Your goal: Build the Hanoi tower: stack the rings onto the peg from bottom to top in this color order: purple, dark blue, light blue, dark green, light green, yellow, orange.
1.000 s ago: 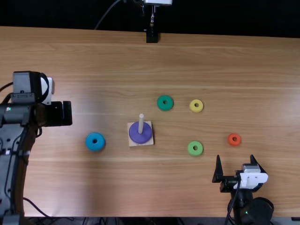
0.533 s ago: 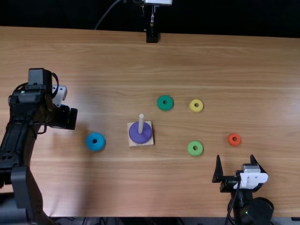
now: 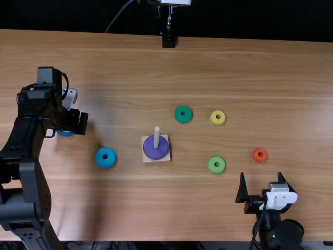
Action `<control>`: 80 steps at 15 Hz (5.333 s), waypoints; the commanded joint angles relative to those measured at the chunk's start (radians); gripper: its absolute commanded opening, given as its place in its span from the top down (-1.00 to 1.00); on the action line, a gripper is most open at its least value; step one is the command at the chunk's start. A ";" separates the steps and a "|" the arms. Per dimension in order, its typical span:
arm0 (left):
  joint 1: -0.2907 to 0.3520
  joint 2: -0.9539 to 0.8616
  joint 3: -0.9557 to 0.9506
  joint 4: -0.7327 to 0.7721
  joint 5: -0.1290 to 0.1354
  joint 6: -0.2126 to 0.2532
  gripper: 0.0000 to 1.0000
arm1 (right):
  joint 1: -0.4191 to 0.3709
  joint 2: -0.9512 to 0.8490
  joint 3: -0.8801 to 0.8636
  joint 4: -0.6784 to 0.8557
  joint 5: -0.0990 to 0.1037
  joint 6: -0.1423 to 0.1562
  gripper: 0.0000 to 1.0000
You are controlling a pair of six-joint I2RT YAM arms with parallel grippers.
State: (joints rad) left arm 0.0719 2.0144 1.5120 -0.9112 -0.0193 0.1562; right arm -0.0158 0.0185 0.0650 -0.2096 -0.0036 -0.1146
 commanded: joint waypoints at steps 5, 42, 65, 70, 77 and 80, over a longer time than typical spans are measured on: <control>0.028 0.070 0.077 0.005 0.006 0.013 -1.00 | -0.004 -0.019 -0.050 -0.066 0.009 -0.003 -1.00; 0.029 0.149 0.140 -0.015 0.019 0.017 1.00 | -0.004 -0.019 -0.050 -0.066 0.009 -0.003 -1.00; -0.336 -0.304 0.312 -0.464 0.032 -0.261 1.00 | -0.004 -0.019 -0.050 -0.066 0.009 -0.003 -1.00; -0.434 -0.289 0.470 -0.589 0.030 -0.316 1.00 | -0.004 -0.019 -0.050 -0.066 0.009 -0.003 -1.00; -0.572 -0.175 0.521 -0.573 0.025 -0.355 1.00 | -0.004 -0.019 -0.050 -0.066 0.009 -0.003 -1.00; -0.606 -0.129 0.570 -0.573 0.019 -0.355 1.00 | -0.004 -0.019 -0.050 -0.066 0.009 -0.003 -1.00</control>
State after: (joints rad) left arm -0.5285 1.8774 2.0396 -1.4818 0.0071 -0.1883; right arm -0.0154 0.0185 0.0650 -0.2096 -0.0040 -0.1150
